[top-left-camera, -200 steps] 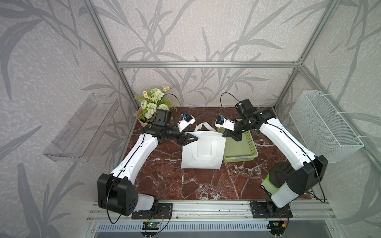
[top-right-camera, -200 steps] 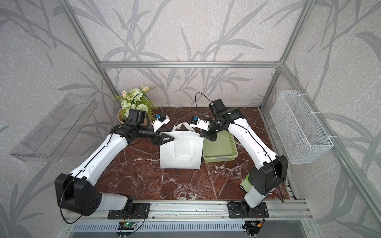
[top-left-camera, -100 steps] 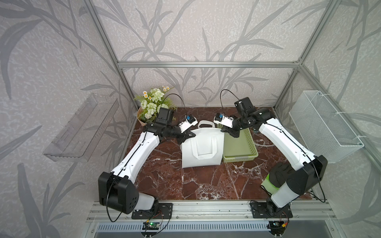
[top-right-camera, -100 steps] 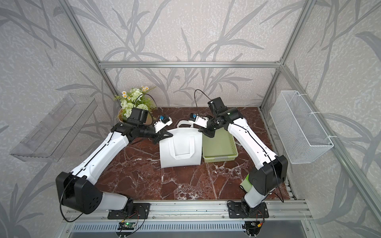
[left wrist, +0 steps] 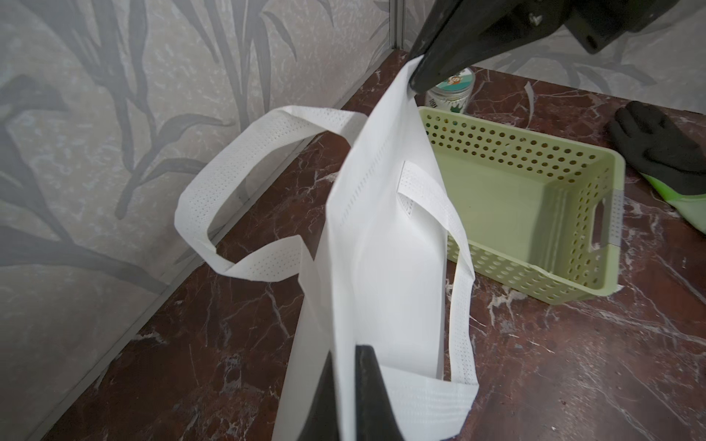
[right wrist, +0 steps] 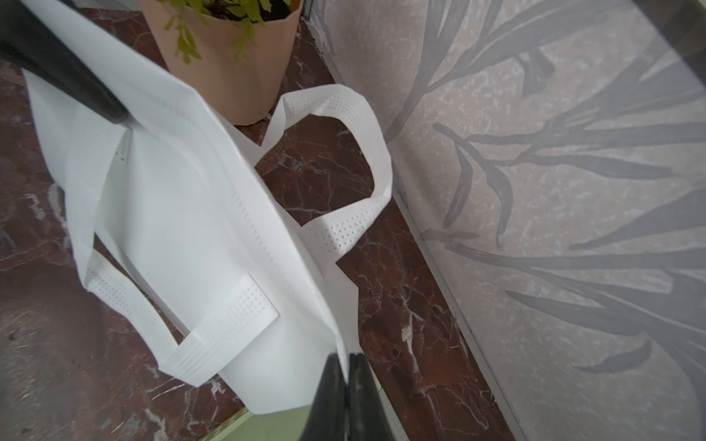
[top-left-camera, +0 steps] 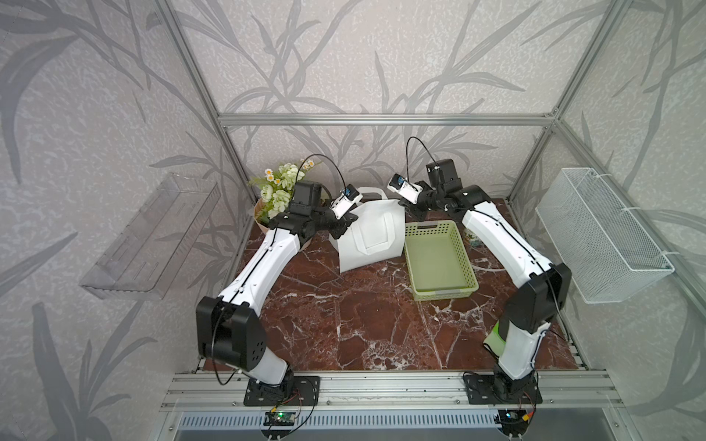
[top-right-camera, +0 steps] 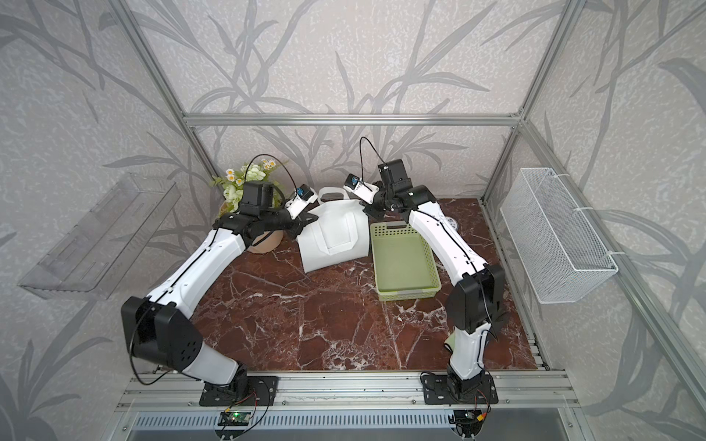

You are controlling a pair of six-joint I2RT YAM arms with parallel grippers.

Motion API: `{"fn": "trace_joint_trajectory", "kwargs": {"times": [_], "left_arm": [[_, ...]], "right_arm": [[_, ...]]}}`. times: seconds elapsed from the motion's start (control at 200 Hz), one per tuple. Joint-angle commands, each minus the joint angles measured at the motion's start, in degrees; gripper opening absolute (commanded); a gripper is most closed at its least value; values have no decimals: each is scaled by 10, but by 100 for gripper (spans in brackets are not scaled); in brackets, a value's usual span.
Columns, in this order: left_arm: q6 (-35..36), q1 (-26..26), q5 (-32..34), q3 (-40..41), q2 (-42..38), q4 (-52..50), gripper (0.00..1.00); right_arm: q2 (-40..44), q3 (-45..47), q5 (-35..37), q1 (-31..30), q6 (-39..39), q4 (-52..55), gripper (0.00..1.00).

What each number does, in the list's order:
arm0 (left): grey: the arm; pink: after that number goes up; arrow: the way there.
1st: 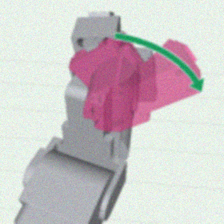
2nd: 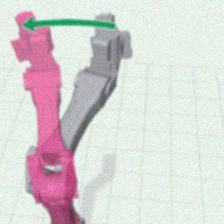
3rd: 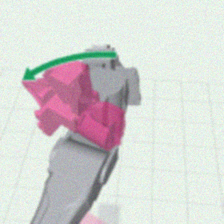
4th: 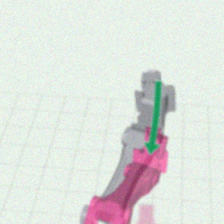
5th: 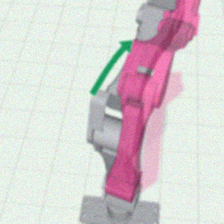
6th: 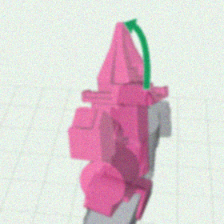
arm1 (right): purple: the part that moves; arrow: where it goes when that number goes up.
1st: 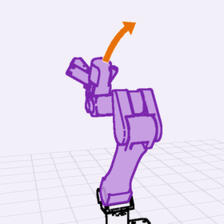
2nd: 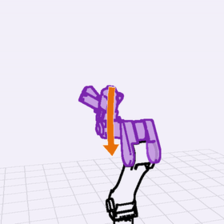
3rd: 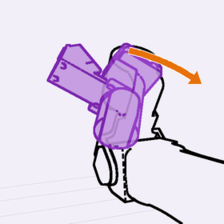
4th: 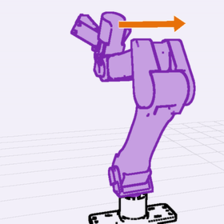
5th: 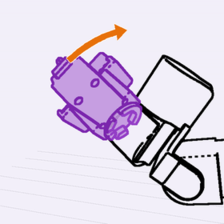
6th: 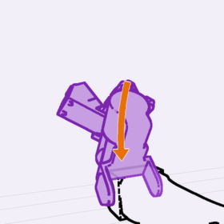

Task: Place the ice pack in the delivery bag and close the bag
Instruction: Place the delivery bag at the center of the board.

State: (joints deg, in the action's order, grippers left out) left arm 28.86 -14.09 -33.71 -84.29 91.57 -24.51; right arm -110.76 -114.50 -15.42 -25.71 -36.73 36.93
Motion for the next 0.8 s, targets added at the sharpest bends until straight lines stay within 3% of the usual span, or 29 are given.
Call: {"fn": "trace_joint_trajectory", "kwargs": {"times": [0.0, 0.16, 0.2, 0.275, 0.32, 0.42, 0.51, 0.56, 0.675, 0.795], "left_arm": [[-35, -4, 12, -41, 35, 59, 0], [-55, -4, 20, -40, 68, 84, 0], [-59, -4, 20, -39, 70, 82, 1], [-65, -3, 19, -32, 61, 80, 16], [-67, -1, 20, -25, 48, 82, 34], [-73, 7, 29, -8, 8, 87, 67], [-95, 17, 37, 2, -34, 81, 86], [-107, 24, 44, 8, -60, 70, 91], [-145, 37, 100, 36, -127, 59, 96], [-186, 41, 171, 94, -212, 60, 100]], "right_arm": [[-44, -78, -23, -12, 30, -46, 0], [-98, -133, -33, -13, 36, -13, 0], [-102, -136, -33, -13, 37, -12, 7], [-95, -140, -26, -13, 39, -11, 29], [-84, -141, -14, -12, 41, -11, 46], [-52, -143, 11, -5, 46, -4, 72], [-14, -141, 34, 5, 55, 16, 90], [13, -132, 47, 10, 62, 26, 100], [91, -74, 77, 19, 86, 32, 99], [205, 50, 111, 28, 124, -1, 99]]}}
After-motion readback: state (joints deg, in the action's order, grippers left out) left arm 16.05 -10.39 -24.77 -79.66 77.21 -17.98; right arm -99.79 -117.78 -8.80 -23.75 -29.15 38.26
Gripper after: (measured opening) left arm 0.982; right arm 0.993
